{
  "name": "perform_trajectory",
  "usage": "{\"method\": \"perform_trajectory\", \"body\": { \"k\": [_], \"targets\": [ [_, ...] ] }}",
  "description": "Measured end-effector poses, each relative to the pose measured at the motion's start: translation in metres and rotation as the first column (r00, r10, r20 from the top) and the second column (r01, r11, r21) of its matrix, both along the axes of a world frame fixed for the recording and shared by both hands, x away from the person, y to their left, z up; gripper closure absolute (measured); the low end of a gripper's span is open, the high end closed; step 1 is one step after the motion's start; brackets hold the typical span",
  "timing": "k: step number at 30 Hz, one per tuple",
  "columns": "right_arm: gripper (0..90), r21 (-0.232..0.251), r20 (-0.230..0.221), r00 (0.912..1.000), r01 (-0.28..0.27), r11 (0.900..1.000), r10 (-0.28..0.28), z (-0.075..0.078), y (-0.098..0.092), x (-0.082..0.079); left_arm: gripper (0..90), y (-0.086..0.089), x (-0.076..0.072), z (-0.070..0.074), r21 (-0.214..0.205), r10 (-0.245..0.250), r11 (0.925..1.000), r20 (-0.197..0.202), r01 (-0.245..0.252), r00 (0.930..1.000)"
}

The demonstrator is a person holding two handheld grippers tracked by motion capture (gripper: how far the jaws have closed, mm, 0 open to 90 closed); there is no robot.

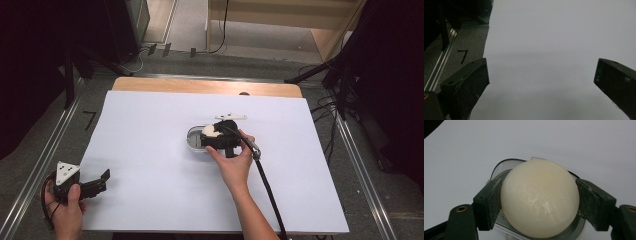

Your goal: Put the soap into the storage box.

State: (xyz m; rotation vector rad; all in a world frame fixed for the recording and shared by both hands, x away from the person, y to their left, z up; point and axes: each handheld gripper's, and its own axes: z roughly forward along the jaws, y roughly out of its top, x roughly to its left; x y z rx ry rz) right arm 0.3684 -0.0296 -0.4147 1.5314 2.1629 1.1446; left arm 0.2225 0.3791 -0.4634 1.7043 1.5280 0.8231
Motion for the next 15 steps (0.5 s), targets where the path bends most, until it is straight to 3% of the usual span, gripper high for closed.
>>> {"method": "perform_trajectory", "body": {
  "k": [15],
  "targets": [
    [25.4, -0.019, -0.029, 0.9994, 0.017, 0.9997, -0.018, -0.0090, 0.0077, 0.0048, 0.3, 0.0004, 0.0002, 0.0001, -0.001, -0.001, 1.0000, -0.003, 0.001, 1.0000]
  ]
}}
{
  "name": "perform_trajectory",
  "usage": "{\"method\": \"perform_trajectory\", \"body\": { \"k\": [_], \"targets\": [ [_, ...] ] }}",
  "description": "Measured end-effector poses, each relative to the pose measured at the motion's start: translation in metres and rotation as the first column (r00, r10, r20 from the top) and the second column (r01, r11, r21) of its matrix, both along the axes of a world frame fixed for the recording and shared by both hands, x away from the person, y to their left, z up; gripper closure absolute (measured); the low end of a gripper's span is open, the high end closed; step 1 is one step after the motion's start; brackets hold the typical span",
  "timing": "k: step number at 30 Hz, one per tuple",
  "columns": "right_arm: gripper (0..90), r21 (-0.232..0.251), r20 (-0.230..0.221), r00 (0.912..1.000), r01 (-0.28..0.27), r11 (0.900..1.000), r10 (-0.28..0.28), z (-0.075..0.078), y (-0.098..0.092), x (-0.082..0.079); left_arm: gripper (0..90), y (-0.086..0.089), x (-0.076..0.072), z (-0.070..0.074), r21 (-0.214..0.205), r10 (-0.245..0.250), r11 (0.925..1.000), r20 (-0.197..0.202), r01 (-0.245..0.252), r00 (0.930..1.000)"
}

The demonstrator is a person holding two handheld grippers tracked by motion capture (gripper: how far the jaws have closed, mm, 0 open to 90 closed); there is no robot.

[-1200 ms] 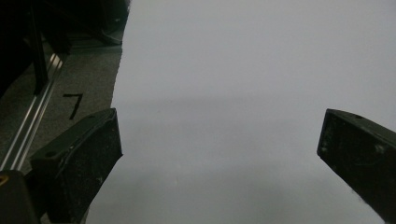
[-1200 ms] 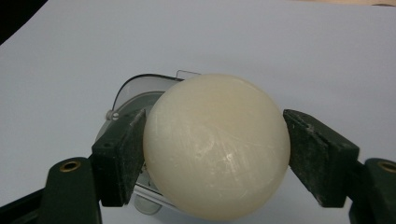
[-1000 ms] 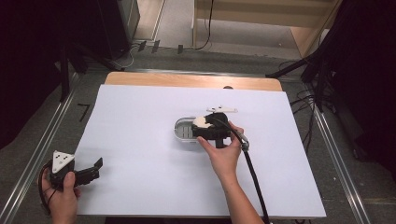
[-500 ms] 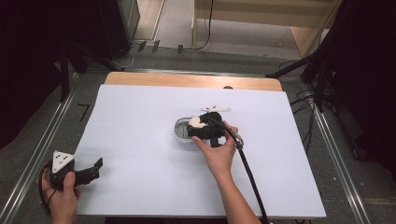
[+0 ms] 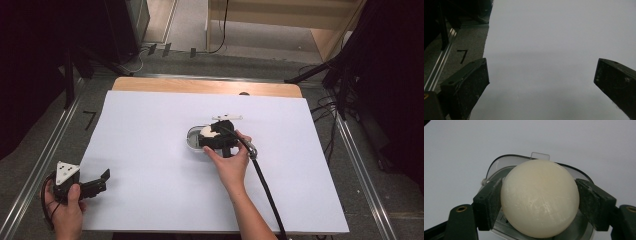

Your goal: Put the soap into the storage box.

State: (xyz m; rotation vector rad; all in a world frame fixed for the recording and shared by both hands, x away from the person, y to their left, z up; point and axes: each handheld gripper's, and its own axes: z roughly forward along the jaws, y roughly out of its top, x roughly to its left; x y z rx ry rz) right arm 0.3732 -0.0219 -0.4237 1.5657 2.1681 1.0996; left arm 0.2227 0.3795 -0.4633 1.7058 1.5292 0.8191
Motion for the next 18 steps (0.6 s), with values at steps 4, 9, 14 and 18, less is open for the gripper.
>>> {"method": "perform_trajectory", "body": {
  "k": [4, 9, 14, 18],
  "targets": [
    [25.4, 0.003, -0.006, 1.0000, 0.004, 1.0000, -0.004, -0.0019, 0.0003, 0.0014, 0.3, 0.0000, 0.0001, 0.0000, -0.001, 0.000, 1.0000, 0.000, 0.000, 1.0000],
    [25.3, 0.010, -0.013, 0.9999, 0.004, 0.9999, -0.004, -0.0031, 0.0013, 0.0021, 0.3, 0.0001, 0.0001, 0.0000, -0.002, 0.000, 1.0000, -0.001, 0.000, 1.0000],
    [25.2, -0.006, -0.014, 0.9999, 0.002, 1.0000, -0.002, -0.0053, 0.0021, 0.0023, 0.3, 0.0002, 0.0001, 0.0000, -0.002, 0.000, 1.0000, -0.001, 0.000, 1.0000],
    [25.1, -0.009, -0.013, 0.9999, 0.000, 1.0000, 0.000, -0.0054, 0.0023, 0.0021, 0.3, 0.0002, 0.0002, -0.0001, -0.002, 0.000, 1.0000, -0.001, 0.000, 1.0000]
  ]
}}
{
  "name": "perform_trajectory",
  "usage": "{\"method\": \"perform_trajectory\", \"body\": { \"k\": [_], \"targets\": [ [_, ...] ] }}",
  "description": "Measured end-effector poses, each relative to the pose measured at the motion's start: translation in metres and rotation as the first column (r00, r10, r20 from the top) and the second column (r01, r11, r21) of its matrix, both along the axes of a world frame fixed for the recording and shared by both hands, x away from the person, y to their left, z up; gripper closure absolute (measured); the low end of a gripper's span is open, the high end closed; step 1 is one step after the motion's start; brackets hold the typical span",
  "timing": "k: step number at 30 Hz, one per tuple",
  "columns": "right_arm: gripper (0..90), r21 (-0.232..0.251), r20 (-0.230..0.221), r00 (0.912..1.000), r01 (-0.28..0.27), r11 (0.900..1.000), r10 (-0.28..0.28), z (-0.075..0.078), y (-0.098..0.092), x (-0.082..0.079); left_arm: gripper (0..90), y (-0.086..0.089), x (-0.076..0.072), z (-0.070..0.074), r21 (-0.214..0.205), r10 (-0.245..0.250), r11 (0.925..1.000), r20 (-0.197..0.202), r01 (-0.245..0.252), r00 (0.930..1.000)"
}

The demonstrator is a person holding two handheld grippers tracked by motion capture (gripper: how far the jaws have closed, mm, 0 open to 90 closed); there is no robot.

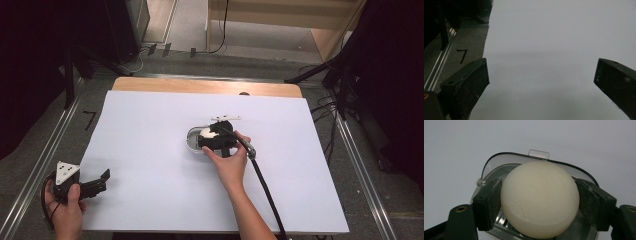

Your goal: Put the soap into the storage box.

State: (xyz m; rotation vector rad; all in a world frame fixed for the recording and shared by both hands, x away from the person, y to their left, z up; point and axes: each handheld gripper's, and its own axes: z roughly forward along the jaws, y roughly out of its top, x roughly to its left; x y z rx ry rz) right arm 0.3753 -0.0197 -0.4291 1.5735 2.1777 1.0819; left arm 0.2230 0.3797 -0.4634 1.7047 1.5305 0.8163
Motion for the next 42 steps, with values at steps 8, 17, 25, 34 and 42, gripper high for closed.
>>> {"method": "perform_trajectory", "body": {
  "k": [8, 17, 25, 34, 42],
  "targets": [
    [16.7, 0.037, 0.003, 1.0000, -0.009, 0.9993, 0.009, 0.002, -0.001, -0.001, 0.3, 0.000, 0.000, 0.000, -0.006, -0.002, 1.0000, 0.001, 0.002, 1.0000],
    [17.7, 0.048, 0.043, 0.9991, -0.005, 0.9989, 0.003, 0.010, -0.005, -0.005, 0.3, 0.000, 0.000, 0.000, -0.006, -0.002, 1.0000, 0.000, 0.002, 1.0000],
    [18.5, 0.056, 0.078, 0.9969, 0.011, 0.9984, -0.015, 0.020, -0.014, -0.009, 0.3, 0.000, 0.000, 0.000, -0.004, -0.001, 1.0000, -0.001, 0.001, 1.0000],
    [14.0, 0.056, 0.089, 0.9956, 0.023, 0.9981, -0.028, 0.019, -0.031, -0.012, 0.3, 0.000, 0.000, 0.000, -0.003, -0.002, 1.0000, 0.001, 0.002, 1.0000],
    [13.0, 0.047, 0.096, 0.9940, 0.048, 0.9978, -0.052, 0.017, -0.047, -0.016, 0.3, 0.000, 0.000, 0.000, -0.001, 0.000, 1.0000, -0.003, 0.000, 1.0000]
  ]
}}
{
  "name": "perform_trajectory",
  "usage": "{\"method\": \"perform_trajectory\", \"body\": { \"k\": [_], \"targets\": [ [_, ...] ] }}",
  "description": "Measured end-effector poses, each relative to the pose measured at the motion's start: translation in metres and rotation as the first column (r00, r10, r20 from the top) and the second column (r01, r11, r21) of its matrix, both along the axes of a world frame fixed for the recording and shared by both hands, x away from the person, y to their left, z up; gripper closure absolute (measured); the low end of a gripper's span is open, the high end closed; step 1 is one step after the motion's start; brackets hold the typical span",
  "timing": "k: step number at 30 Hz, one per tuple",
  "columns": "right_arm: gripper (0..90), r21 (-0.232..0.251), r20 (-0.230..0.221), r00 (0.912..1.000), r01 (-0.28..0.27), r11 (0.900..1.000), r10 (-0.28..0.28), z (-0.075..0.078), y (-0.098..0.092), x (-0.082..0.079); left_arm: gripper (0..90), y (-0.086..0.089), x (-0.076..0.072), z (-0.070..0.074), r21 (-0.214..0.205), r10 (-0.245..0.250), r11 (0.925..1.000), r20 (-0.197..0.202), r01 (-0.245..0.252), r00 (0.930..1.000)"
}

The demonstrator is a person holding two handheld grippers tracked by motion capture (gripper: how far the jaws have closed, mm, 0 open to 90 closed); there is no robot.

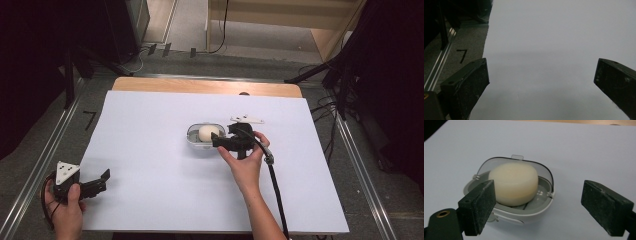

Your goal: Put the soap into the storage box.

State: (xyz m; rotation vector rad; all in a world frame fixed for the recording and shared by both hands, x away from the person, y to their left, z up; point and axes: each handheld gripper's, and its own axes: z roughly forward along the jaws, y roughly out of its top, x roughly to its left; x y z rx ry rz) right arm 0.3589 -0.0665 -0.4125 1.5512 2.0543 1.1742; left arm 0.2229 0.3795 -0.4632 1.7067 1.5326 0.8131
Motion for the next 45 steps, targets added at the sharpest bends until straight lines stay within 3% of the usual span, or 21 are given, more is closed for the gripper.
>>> {"method": "perform_trajectory", "body": {
  "k": [1, 7, 21, 26, 45],
  "targets": [
    [13.0, -0.016, 0.007, 1.0000, 0.002, 0.9999, -0.002, 0.000, -0.003, -0.002, 0.3, 0.000, 0.000, 0.000, 0.001, 0.000, 1.0000, 0.000, 0.000, 1.0000],
    [13.0, 0.003, 0.013, 0.9998, 0.017, 0.9999, -0.017, -0.002, -0.020, -0.005, 0.3, 0.000, 0.000, 0.000, 0.001, 0.001, 1.0000, 0.002, -0.001, 1.0000],
    [13.0, -0.008, 0.016, 0.9983, 0.056, 0.9984, -0.056, -0.008, -0.053, -0.013, 0.3, 0.000, 0.000, 0.000, 0.001, 0.002, 1.0000, 0.003, -0.002, 1.0000],
    [13.1, 0.012, 0.016, 0.9972, 0.073, 0.9973, -0.073, -0.011, -0.069, -0.017, 0.3, 0.000, 0.000, 0.000, 0.002, 0.003, 1.0000, 0.005, -0.003, 1.0000],
    [13.2, -0.004, 0.011, 0.9938, 0.111, 0.9939, -0.111, -0.023, -0.100, -0.028, 0.3, 0.000, 0.000, 0.000, 0.002, 0.004, 1.0000, 0.006, -0.004, 1.0000]
  ]
}}
